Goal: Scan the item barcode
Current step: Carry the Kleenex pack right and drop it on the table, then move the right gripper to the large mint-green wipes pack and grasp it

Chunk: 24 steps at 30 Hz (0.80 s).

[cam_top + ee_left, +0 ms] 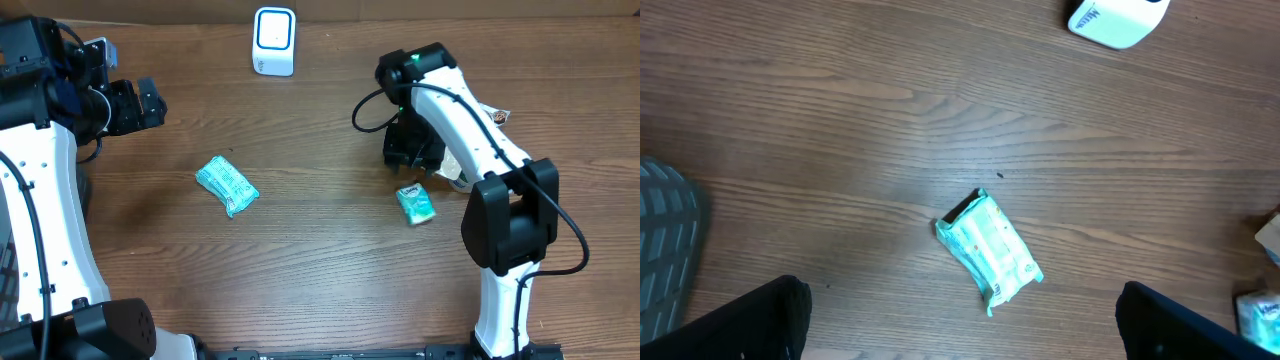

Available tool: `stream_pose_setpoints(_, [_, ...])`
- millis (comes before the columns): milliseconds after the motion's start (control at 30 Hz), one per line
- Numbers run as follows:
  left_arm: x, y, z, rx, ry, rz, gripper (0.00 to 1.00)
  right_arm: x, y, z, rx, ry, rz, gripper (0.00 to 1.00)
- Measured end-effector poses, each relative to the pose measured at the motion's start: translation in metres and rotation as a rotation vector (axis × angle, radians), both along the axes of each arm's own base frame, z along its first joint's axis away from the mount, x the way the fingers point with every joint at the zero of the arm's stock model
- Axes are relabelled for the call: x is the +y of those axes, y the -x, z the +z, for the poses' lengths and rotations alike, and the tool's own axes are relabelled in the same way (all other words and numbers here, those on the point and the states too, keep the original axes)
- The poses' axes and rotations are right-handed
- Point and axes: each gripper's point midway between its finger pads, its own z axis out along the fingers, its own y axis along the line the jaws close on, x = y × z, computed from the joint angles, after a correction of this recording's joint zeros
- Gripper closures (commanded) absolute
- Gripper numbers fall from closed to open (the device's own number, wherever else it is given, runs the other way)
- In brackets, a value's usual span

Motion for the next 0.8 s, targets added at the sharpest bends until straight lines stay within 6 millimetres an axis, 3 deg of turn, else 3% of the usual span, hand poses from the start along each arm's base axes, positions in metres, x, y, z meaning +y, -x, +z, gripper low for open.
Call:
stream_pose_setpoints(200, [0.0,0.0,0.0,0.0,0.0,0.0,0.01,0.045,-0.024,0.017,-0.096,-0.227,0.11,0.47])
stream_pose_setpoints(467, [0.0,0.0,0.0,0.0,0.0,0.0,0.0,0.174,-0.074,0.046,-0.435,-0.583,0.383,0.45])
stream_pose_setpoints(633, [0.0,0.0,0.0,0.0,0.0,0.0,0.0,0.253,-0.058,0.044,-0.532,-0.712,0.538,0.48])
stream_pose_setpoints(800, [0.0,0.0,0.0,0.0,0.0,0.0,0.0,0.309,-0.024,0.012,-0.485,-0.776,0.56,0.65])
